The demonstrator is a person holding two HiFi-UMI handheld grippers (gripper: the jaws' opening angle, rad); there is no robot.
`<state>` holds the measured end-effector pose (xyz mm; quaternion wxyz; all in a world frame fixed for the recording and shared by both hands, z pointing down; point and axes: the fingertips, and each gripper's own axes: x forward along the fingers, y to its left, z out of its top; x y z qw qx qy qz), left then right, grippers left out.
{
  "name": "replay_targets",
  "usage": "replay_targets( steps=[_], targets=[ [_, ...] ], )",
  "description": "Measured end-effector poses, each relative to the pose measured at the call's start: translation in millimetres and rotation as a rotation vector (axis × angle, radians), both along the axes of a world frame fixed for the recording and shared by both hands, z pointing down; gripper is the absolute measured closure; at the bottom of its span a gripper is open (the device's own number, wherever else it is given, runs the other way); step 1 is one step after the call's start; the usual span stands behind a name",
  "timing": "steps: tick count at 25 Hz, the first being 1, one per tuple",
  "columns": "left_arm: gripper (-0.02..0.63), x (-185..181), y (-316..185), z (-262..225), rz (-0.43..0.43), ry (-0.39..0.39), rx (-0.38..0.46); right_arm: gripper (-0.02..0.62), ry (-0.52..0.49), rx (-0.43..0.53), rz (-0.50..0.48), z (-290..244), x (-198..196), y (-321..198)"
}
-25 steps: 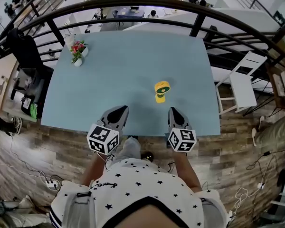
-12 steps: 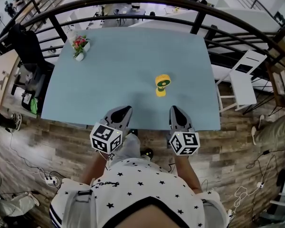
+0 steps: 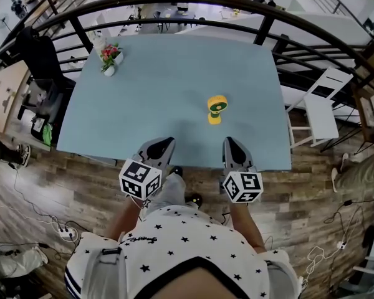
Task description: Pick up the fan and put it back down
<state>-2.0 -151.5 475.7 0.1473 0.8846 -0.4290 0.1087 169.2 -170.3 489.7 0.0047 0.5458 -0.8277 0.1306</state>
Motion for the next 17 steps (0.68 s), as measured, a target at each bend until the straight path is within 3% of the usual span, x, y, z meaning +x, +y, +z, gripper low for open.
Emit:
replay_targets(
  steps=[17],
  targets=[
    [0.577, -5.8, 9.0, -2.6, -0.019, 0.002, 0.012, 0.598, -0.005, 0.008, -0.019, -3.3, -4.9, 6.4]
  ],
)
